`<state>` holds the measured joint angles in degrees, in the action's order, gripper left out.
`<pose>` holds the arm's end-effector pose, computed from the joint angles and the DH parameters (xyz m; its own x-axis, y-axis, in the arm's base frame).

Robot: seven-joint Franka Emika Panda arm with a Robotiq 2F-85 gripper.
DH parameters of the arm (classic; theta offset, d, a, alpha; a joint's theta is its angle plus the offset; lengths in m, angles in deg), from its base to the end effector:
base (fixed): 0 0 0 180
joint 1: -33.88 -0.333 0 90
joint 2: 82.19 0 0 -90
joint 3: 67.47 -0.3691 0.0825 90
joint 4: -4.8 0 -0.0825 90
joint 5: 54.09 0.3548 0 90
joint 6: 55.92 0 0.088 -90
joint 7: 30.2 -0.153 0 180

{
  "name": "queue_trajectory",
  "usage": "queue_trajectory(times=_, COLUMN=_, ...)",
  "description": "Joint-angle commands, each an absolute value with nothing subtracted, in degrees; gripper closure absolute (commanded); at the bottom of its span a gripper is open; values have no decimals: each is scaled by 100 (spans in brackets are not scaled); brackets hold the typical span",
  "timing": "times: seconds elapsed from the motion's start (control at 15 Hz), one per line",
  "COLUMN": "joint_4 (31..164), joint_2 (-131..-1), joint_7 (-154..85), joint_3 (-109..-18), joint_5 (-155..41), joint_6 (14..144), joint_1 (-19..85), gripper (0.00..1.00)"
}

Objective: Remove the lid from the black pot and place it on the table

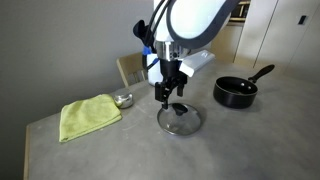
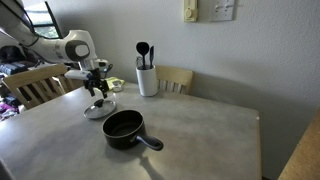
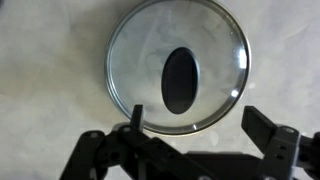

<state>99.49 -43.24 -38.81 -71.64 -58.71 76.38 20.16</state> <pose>0.6642 0.2031 0.2290 0.9797 0.1997 -0.0190 0.2000 -0.9797 0.0158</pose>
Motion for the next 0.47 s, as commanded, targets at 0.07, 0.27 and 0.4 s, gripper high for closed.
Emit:
queue_trajectory(times=0.07, joint_4=9848, joint_2=-4856, joint_7=-3078, joint_3=-7367, joint_5=-5826, joint_6=6895, joint_1=2185, gripper=0)
queue_trajectory(times=0.27, joint_4=9773, joint_2=-4824, joint_7=-3065, joint_3=-7363, joint_5=-5788, joint_6=7020, joint_1=2141, gripper=0)
queue_trajectory(times=0.4, joint_4=9759, joint_2=-4874, joint_7=-2929, joint_3=-7408, joint_5=-5761, joint_6=6981, joint_1=2193, gripper=0)
